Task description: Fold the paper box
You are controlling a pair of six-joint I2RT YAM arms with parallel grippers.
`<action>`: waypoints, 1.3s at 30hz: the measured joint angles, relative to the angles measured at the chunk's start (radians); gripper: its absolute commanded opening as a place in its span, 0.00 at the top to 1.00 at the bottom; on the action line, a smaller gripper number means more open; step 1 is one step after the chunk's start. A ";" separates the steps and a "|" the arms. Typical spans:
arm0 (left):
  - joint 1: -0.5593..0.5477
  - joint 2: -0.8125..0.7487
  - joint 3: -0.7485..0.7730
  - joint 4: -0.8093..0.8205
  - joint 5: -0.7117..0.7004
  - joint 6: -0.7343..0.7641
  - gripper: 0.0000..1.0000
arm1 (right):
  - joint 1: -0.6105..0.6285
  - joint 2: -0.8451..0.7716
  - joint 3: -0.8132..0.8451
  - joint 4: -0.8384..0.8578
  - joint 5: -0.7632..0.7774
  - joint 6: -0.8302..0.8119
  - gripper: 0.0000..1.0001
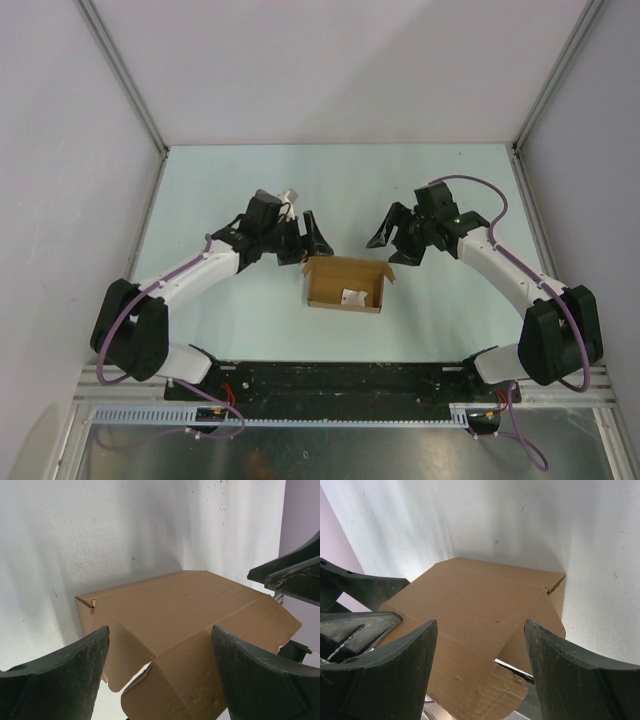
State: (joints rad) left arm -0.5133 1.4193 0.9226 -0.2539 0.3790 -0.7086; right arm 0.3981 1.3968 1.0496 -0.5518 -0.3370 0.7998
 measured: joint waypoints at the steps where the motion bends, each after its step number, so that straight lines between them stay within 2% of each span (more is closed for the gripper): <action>1: -0.001 -0.004 -0.001 0.000 0.000 0.000 0.13 | 0.000 -0.001 0.000 -0.003 0.000 -0.004 0.25; 21: -0.013 -0.085 -0.047 0.001 0.048 -0.007 0.14 | 0.019 -0.029 -0.031 -0.024 0.006 -0.016 0.24; 39: -0.024 -0.093 -0.083 0.001 0.055 0.000 0.13 | 0.033 -0.033 -0.038 -0.050 0.006 -0.044 0.24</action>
State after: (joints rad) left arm -0.5377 1.3258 0.8398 -0.2531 0.4339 -0.7086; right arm 0.4313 1.3640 1.0119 -0.6018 -0.3313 0.7559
